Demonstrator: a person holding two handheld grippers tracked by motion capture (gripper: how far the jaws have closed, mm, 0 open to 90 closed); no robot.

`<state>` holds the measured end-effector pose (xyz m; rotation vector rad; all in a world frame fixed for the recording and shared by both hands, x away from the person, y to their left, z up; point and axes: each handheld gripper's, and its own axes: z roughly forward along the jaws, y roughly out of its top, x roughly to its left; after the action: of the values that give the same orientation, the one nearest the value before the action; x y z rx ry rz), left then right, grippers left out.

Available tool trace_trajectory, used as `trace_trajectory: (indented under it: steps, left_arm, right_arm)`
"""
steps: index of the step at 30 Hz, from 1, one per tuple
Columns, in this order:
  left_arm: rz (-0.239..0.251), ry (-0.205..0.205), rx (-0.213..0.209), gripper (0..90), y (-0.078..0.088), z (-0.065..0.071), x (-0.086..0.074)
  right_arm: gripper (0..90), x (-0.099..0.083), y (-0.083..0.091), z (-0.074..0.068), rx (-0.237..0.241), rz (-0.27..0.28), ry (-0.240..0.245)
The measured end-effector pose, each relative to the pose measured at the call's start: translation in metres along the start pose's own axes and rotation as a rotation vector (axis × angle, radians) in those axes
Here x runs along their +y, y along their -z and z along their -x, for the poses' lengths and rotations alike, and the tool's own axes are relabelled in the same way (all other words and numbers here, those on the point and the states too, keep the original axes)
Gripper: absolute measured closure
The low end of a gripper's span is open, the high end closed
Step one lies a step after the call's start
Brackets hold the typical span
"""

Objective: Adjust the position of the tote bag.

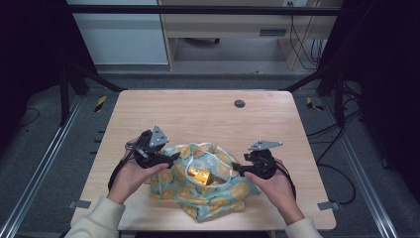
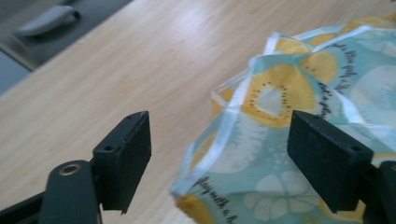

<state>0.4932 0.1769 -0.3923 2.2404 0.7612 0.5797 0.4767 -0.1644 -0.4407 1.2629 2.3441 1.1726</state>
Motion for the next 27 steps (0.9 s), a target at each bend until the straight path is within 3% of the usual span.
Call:
trace_trajectory:
  steps: [1,3,6,9,15,19,23,27]
  left_arm:
    - [-0.005,-0.002,-0.011,21.4,-0.001,0.0,0.0]
    - [-0.009,0.0,-0.031,21.6,-0.006,0.004,0.0]
    - [-0.049,-0.016,-0.054,25.7,-0.011,0.008,-0.001]
    - [-0.075,-0.012,-0.07,34.5,-0.014,0.01,-0.004]
    - [-0.116,-0.001,-0.072,71.1,-0.021,0.01,-0.008]
    - [-0.103,-0.005,-0.077,89.8,-0.02,0.008,-0.01]
    - [-0.06,0.012,-0.055,88.7,-0.01,0.006,-0.007]
    - [0.023,0.025,-0.019,68.3,0.003,0.008,0.009]
  right_arm:
    - [46.9,-0.002,-0.002,0.0,0.011,-0.012,-0.005]
    - [67.4,-0.005,-0.004,0.0,0.045,-0.032,-0.005]
    - [89.0,-0.007,-0.002,-0.003,0.054,-0.036,0.03]
    - [90.0,-0.006,0.003,-0.005,0.044,-0.002,0.056]
    - [90.0,0.005,0.02,-0.011,0.01,0.103,0.113]
    - [90.0,0.013,0.027,-0.017,0.001,0.149,0.152]
    - [90.0,0.021,0.034,-0.023,0.006,0.172,0.175]
    - [90.0,0.025,0.037,-0.028,0.009,0.184,0.19]
